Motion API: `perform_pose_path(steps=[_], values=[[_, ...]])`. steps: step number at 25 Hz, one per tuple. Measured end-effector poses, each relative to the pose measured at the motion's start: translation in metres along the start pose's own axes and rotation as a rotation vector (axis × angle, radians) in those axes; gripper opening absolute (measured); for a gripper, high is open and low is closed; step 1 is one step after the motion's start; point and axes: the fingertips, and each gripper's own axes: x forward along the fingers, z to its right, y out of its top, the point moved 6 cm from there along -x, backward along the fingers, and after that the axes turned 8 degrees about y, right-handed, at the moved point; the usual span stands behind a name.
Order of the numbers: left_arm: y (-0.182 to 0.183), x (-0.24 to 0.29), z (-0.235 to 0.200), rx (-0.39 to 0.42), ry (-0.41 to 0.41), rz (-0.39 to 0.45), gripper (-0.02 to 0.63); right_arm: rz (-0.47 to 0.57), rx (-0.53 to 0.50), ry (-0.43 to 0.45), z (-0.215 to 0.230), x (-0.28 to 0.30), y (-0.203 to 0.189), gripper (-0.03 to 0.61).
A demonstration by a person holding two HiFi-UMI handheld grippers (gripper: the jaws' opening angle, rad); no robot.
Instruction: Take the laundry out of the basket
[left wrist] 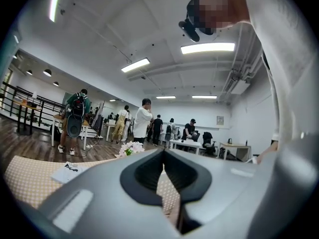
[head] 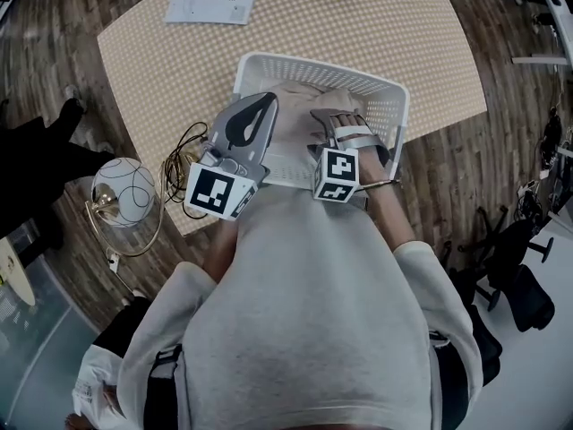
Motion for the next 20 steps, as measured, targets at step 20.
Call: perform_pose_path(steps=[20], values=[[0.005, -0.011, -0.009, -0.009, 0.042, 0.011, 0.009, -0.238, 0.052, 0.375, 0.027, 0.124, -0.035, 0.543]])
